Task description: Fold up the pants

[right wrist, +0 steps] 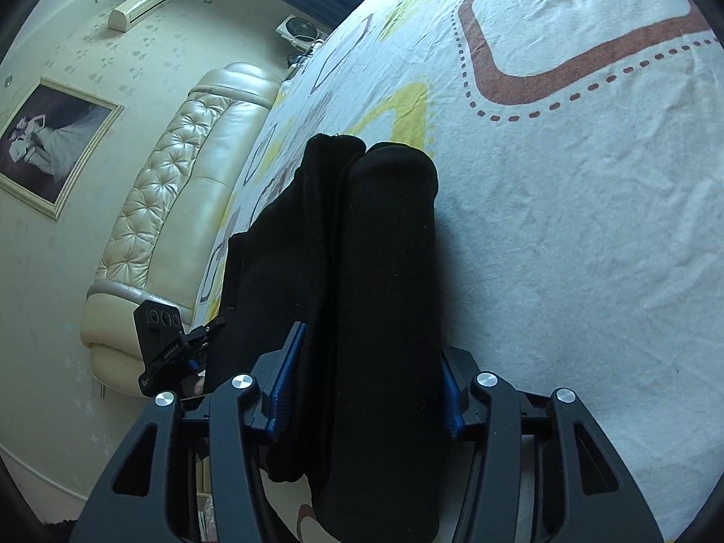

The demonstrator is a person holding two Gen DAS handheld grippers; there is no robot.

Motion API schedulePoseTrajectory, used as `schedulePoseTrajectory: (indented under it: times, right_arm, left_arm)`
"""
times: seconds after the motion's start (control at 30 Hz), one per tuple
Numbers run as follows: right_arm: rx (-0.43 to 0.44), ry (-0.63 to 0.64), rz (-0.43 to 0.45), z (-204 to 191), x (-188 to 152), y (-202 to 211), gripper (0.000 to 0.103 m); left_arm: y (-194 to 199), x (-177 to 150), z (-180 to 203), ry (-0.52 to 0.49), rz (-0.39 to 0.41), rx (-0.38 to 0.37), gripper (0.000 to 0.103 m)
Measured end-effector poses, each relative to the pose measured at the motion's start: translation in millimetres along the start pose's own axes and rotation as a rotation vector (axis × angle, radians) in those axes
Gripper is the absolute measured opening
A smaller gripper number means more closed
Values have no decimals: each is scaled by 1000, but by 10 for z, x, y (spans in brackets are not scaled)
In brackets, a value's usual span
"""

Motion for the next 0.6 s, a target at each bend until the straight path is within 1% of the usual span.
schedulePoseTrajectory:
  times: [0.07,0.13,0.2,0.33,0.4,0.43,0.47,0.53,0.6]
  right_arm:
    - [23,-20,13,23,-9,5,43]
    - [33,-30,26,21,-14,10,42]
    - [38,-35,30,25,-19,14,42]
    - [34,-45,34,28,-10,16,43]
    - [28,-47,32,30,-15,21,47]
    - [29,-52,32,37,-23,25,49]
    - [33,-56,31,41,-42,29,52]
    - [33,-51,29,42,-88,46,55]
    - [26,-43,26,33,-150,70,60]
  left_arm:
    - [14,-27,7,-2,6,0,48]
    - [32,-53,25,-13,13,11,48]
    - [50,-59,36,-7,13,11,47]
    - [104,-117,33,28,6,-24,48]
    - [135,-172,38,31,6,-23,50]
    - [147,-199,30,35,7,-12,58]
    - [159,-226,19,40,9,-1,62]
    - [183,-277,8,50,13,-1,65]
    - [204,-334,-8,68,17,-3,72]
Point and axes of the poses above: each gripper's, at about its wrist camera, not at the fingertips, and y roughly against the way its jaws point, z to its right, x to its top, the point moved 5 cm from there along -y, roughly the way its jaws point, and after that the axes turned 13 degrees about -z, right-handed, at the moved point
